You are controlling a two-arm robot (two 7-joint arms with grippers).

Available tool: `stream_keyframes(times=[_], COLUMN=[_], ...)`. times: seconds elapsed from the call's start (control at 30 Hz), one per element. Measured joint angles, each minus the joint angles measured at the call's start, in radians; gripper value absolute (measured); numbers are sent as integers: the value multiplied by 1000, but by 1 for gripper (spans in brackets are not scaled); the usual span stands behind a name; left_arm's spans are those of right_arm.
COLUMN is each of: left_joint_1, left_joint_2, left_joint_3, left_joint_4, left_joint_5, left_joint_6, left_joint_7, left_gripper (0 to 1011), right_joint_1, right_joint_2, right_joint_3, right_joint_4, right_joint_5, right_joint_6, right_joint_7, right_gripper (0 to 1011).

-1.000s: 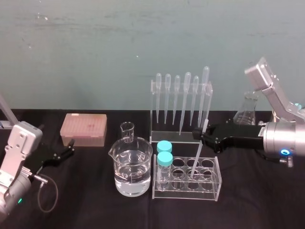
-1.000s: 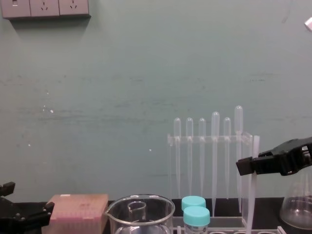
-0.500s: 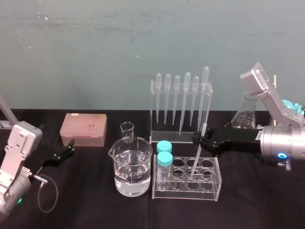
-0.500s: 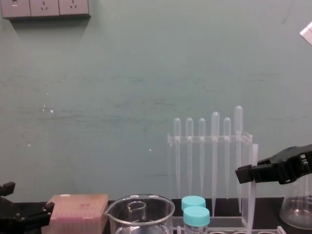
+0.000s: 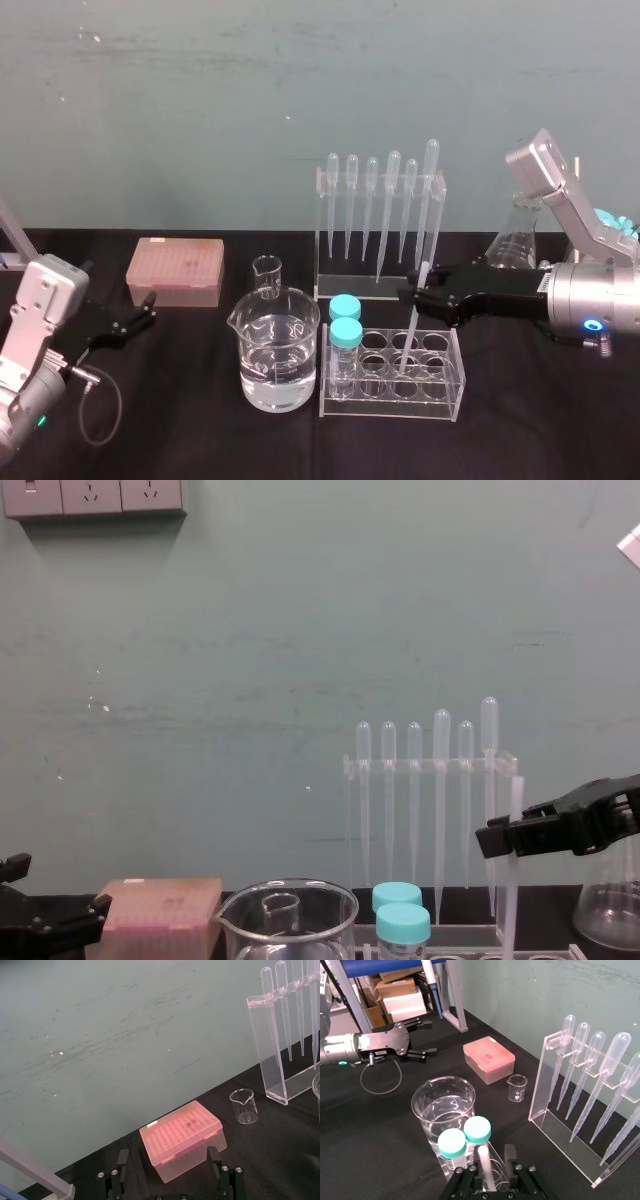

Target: Pick up the stirring rod with one hand, then place it down.

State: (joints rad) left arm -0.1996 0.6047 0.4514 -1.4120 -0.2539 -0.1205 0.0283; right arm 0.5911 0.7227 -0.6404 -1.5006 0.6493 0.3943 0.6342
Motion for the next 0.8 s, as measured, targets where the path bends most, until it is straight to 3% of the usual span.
stream_keyframes(times=[0.6, 0.8], left_joint_1=[0, 0], left_joint_2=[0, 0], left_joint_3=[0, 0], left_joint_4=[0, 0], left_joint_5=[0, 0], left_joint_6=[0, 0], left_joint_7=[0, 0], left_gripper=[1000, 1000], right_joint_1=[0, 0], right_joint_2=[1, 1], right_joint_3=[1, 1], right_joint_4=[-1, -1], right_joint_5=[1, 2], right_joint_6=[0, 0], right_joint_7=[1, 1], right_gripper=[838, 971])
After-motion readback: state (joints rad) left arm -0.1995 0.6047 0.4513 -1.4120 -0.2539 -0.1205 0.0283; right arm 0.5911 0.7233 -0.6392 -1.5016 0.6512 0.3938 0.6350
